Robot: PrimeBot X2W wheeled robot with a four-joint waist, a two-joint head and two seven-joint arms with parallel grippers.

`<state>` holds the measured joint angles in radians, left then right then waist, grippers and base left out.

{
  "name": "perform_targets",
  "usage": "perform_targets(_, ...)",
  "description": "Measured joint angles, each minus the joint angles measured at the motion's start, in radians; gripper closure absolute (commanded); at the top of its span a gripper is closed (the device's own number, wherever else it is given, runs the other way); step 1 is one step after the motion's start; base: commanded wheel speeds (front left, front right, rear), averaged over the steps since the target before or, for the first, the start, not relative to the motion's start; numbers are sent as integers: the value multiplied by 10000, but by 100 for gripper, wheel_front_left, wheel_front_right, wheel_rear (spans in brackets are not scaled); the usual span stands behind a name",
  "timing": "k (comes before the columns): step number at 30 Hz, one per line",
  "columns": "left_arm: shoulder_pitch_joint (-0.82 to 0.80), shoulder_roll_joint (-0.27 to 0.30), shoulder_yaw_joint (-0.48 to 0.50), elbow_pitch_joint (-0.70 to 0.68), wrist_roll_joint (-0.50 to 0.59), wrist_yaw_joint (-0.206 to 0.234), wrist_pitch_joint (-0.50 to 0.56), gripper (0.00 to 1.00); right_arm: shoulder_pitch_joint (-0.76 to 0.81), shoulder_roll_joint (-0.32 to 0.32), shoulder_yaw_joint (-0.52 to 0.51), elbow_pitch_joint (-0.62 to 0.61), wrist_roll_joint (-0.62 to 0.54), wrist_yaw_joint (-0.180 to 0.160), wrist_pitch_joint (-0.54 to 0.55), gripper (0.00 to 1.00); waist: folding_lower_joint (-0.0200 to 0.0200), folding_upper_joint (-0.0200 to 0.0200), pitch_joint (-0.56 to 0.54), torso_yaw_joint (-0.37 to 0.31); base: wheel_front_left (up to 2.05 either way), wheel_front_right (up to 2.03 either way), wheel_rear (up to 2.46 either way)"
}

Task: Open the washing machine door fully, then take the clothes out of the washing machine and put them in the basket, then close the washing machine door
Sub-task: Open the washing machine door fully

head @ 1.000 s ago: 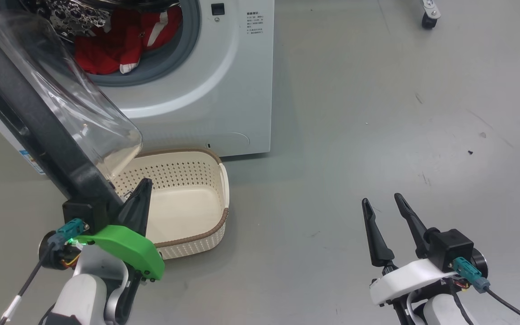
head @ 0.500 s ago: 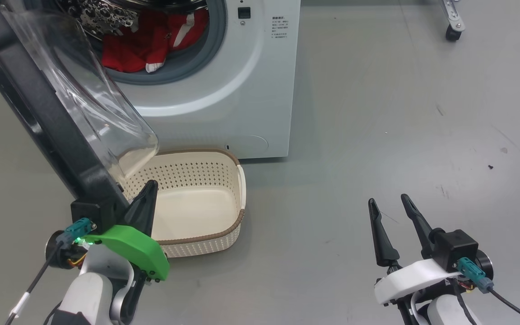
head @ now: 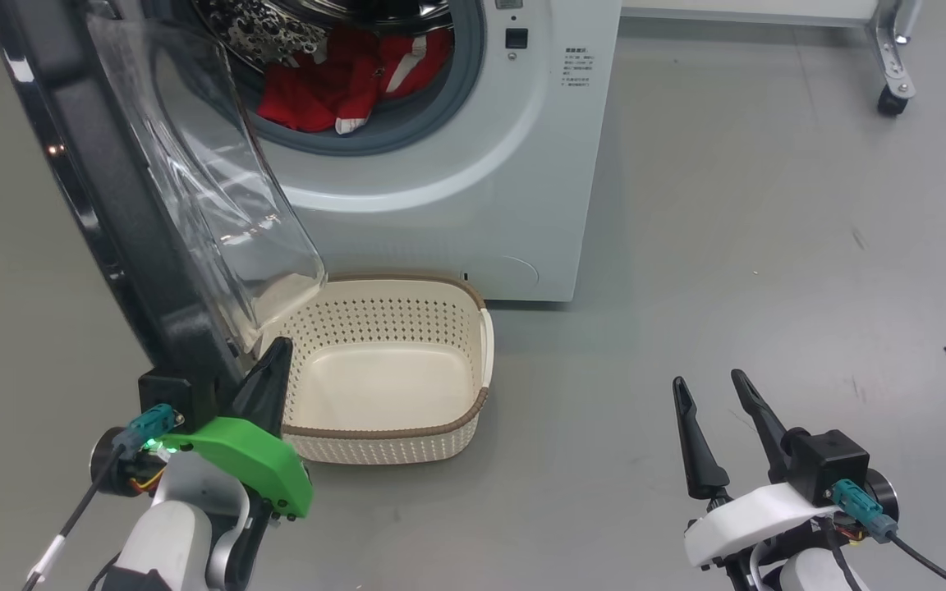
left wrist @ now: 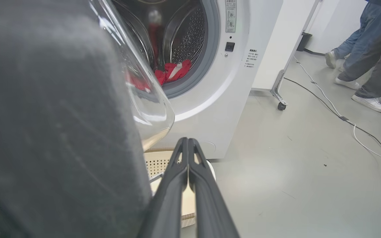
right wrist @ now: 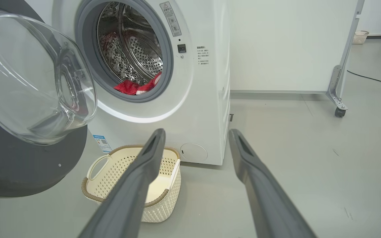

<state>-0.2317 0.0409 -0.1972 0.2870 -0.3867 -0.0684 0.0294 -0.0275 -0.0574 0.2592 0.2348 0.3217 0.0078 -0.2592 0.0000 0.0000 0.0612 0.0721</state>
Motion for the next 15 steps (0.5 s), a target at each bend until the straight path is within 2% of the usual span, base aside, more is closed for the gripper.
perform_targets(15,8,-38,132,230,-186,109,-144,100,177,12,10,115,-79,117,0,0,0,0,-197,1125,0,0,0)
